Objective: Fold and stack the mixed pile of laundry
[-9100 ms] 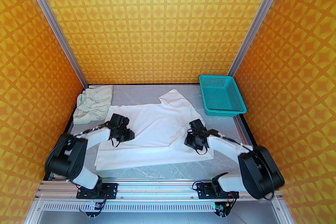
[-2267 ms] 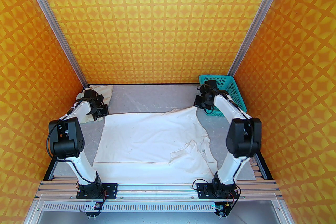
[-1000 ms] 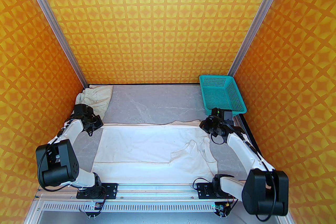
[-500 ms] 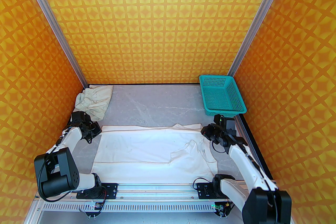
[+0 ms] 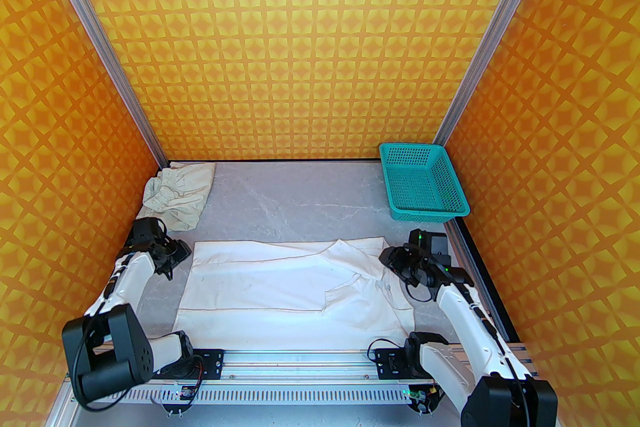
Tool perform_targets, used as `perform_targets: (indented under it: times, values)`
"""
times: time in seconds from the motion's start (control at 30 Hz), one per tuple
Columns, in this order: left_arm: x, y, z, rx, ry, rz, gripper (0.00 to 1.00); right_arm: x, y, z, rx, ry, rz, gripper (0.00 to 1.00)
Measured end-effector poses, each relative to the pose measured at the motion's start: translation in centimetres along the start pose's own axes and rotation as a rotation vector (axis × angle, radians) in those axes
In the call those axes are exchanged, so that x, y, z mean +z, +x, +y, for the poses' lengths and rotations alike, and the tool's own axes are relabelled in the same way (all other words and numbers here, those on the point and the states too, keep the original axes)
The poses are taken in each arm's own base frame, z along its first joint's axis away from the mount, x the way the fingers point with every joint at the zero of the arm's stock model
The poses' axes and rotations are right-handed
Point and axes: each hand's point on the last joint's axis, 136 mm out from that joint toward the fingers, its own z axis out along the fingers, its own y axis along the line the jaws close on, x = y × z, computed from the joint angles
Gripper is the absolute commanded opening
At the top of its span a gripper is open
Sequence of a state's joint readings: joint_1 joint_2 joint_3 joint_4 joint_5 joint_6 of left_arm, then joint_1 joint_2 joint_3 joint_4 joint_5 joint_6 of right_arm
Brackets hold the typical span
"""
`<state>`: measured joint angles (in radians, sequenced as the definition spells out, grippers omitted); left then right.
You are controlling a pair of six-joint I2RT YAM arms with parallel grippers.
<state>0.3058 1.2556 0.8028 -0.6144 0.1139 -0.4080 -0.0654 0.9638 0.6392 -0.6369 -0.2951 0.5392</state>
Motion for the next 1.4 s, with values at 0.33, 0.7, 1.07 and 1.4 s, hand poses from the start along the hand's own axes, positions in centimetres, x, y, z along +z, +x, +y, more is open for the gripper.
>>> perform_targets:
  times: [0.33, 0.7, 1.07, 1.4]
  values:
    - [1.6, 2.9, -12.1, 0.340, 0.146, 0.110, 0.24, 5.7, -0.1, 10.3, -0.371, 0.079, 0.177, 0.55]
    - [5.9, 8.0, -10.7, 0.368, 0.107, 0.272, 0.24, 14.0, 1.7, 11.1, -0.445, 0.277, 0.307, 0.50]
    - [7.5, 9.6, -9.5, 0.365, 0.083, 0.316, 0.23, 15.3, 2.0, 8.5, -0.432, 0.394, 0.316, 0.12]
    - [8.0, 9.4, -10.0, 0.340, 0.108, 0.291, 0.24, 12.1, 1.3, 9.0, -0.403, 0.364, 0.253, 0.00]
